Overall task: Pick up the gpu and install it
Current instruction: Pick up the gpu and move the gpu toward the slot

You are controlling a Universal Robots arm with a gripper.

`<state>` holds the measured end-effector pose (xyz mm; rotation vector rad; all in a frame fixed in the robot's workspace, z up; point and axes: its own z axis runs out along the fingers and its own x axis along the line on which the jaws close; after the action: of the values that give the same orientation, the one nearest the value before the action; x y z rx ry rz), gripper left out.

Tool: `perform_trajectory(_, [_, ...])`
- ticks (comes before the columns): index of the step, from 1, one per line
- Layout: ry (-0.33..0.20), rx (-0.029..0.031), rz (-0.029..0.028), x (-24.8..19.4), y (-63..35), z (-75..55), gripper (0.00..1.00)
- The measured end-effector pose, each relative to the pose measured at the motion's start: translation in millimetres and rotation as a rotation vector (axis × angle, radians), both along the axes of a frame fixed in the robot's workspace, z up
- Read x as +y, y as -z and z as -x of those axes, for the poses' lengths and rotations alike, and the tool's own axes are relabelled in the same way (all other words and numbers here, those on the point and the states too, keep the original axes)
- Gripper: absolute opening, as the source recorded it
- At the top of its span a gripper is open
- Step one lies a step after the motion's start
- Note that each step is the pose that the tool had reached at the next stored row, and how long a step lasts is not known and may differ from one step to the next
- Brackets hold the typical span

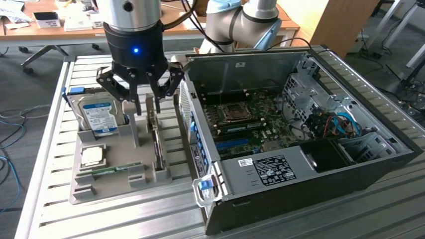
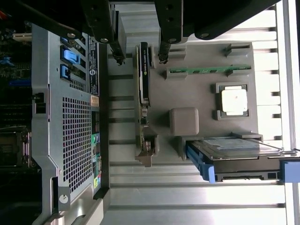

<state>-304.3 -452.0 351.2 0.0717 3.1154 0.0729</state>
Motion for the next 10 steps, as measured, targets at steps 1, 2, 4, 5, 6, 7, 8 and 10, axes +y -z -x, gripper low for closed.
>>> perform_trajectory(1, [0.0, 0.0003, 0.0002, 0.0, 0.4, 0.0, 0.42])
perform_trajectory(2, [0.0, 0.0003, 0.0002, 0.0, 0.9, 0.0, 0.42])
perform_trajectory(4, [0.0, 0.0005, 0.0003, 0.0, 1.4, 0.0, 0.42])
perform_trajectory(5, [0.0, 0.0005, 0.0004, 0.0, 1.5, 0.0, 0.42])
perform_trajectory(6, [0.0, 0.0003, 0.0003, 0.0, 2.1, 0.0, 0.42])
perform_trajectory(7, [0.0, 0.0003, 0.0005, 0.0, 2.4, 0.0, 0.42])
perform_trajectory(8, [0.0, 0.0003, 0.0005, 0.0, 2.4, 0.0, 0.42])
perform_trajectory(10, [0.0, 0.0002, 0.0005, 0.0, 2.8, 0.0, 0.42])
